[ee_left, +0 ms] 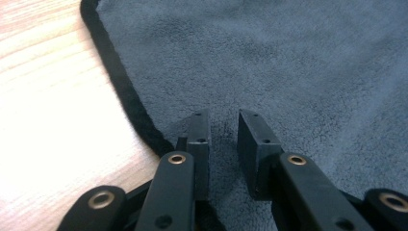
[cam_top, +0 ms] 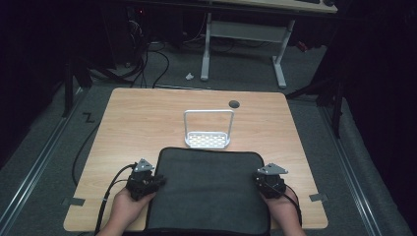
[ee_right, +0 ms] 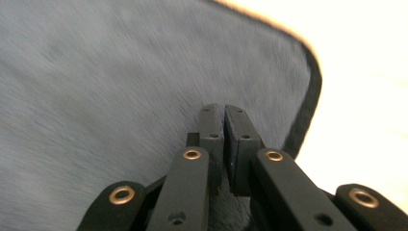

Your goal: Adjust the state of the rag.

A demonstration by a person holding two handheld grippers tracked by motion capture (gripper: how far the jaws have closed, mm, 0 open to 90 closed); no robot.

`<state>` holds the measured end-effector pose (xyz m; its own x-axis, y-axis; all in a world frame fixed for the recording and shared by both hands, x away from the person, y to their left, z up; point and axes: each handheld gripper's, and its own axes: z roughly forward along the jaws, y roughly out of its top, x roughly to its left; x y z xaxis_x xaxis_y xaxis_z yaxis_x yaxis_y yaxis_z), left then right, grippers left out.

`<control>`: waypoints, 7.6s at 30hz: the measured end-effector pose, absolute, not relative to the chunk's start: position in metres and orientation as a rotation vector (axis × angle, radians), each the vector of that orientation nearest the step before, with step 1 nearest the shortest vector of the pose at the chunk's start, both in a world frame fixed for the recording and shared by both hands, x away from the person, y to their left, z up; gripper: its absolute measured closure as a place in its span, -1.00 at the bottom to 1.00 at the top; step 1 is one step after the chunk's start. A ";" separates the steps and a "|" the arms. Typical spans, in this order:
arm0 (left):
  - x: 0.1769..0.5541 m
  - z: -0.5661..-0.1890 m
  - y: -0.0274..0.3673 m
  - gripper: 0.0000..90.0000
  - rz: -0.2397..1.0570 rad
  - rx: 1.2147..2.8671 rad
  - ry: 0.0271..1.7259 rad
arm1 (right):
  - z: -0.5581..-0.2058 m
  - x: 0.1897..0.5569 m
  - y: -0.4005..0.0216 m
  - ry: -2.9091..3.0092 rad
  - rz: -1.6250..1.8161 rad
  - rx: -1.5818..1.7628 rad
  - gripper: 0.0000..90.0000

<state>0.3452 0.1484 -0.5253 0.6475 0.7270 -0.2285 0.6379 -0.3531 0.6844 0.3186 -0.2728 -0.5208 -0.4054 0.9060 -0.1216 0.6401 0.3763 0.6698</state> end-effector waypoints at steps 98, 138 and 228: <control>0.425 -0.536 0.097 0.78 0.184 1.911 1.122 | -0.529 0.245 -0.066 2.548 1.041 0.763 0.44; 0.417 -0.508 0.175 0.82 0.133 1.628 1.261 | -0.467 0.241 -0.023 2.307 1.232 0.555 0.83; 0.419 -0.494 0.004 0.71 0.173 1.834 1.210 | -0.505 0.214 -0.184 2.244 1.028 0.916 0.68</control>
<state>0.4192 0.0036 -0.4937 0.5105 0.7905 -0.3382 0.6638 -0.1123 0.7394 0.2138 -0.1836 -0.5048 -0.6465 0.7457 -0.1611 0.3650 0.4878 0.7930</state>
